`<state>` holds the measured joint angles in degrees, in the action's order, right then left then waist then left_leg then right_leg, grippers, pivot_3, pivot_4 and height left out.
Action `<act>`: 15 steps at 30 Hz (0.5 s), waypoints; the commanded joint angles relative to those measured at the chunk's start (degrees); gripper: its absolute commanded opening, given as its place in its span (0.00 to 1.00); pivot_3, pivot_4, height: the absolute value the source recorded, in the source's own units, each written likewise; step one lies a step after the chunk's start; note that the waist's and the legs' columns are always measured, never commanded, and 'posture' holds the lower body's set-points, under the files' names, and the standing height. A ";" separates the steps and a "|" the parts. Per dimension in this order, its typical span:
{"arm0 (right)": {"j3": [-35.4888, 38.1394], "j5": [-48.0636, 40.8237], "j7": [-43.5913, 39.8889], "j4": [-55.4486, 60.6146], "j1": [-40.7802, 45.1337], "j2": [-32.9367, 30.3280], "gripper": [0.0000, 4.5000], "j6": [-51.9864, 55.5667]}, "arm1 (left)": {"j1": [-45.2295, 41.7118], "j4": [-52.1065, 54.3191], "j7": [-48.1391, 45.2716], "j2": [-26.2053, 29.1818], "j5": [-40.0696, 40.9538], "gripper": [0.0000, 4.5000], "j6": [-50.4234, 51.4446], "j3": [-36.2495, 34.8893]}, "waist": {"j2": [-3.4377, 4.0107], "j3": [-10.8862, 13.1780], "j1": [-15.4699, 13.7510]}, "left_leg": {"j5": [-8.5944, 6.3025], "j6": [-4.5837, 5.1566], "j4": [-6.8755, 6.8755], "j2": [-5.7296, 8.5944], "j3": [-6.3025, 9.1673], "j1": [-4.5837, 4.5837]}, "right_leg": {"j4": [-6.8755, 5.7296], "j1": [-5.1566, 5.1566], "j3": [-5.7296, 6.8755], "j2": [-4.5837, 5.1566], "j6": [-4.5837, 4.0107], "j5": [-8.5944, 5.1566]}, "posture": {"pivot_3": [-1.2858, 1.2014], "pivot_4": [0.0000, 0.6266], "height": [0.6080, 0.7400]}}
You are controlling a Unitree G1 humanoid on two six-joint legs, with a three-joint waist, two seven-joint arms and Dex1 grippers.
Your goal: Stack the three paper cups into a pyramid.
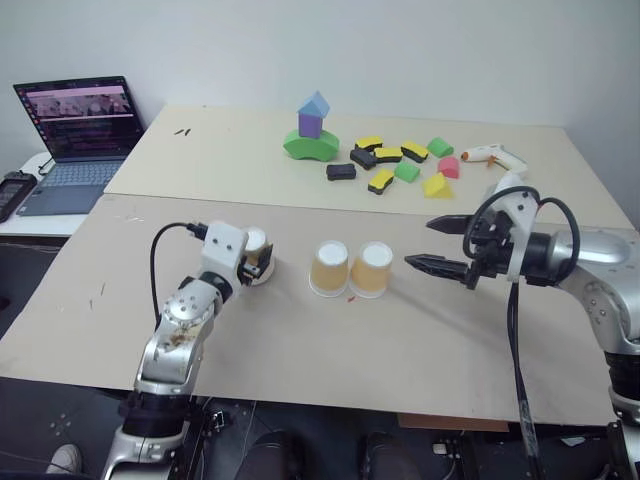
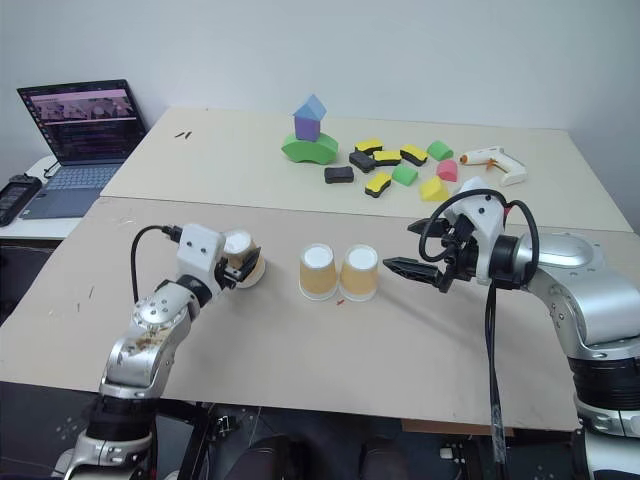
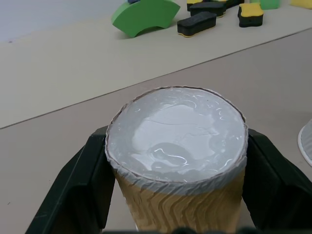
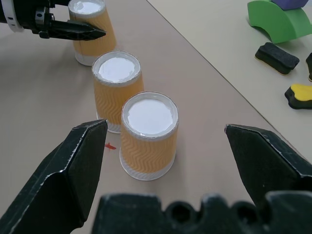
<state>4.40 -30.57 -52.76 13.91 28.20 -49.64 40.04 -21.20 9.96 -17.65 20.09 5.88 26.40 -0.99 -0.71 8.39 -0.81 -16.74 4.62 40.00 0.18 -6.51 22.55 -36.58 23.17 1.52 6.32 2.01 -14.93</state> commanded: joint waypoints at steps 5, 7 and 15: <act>2.04 0.01 2.13 1.53 0.02 1.45 1.00 -0.87 | -25.50 -22.93 -15.73 7.37 5.88 0.76 -6.15 -3.61 | -0.01 0.01 0.10 | 0.01 0.01 0.23 0.00 0.03 0.11 | -0.10 0.02 0.22 -0.27 0.00 0.00 | 0.52 0.24 1.00; 2.41 0.04 2.71 1.65 -0.38 1.79 1.00 -0.88 | -32.14 -30.93 -23.64 8.46 6.94 0.76 -8.54 -2.20 | -0.01 0.00 0.14 | 0.01 0.01 0.31 0.01 0.04 0.25 | -0.14 0.06 0.53 -0.34 0.00 0.00 | 0.52 0.24 1.00; 3.56 0.81 5.43 2.26 -2.88 2.64 1.00 -1.45 | -43.17 -40.76 -52.03 6.67 9.62 0.76 -10.37 5.73 | -0.01 0.01 0.19 | 0.01 0.07 0.43 0.15 0.05 0.64 | -0.11 0.18 1.34 -0.36 0.05 -0.01 | 0.52 0.24 1.00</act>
<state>5.36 -29.92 -48.05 14.18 25.42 -46.95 40.02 -62.00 -32.37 -64.23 26.77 13.42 15.92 4.12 -0.72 8.40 -0.62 -16.73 4.69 40.47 0.32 -6.45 23.22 -36.71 23.36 2.90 5.96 2.07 -14.95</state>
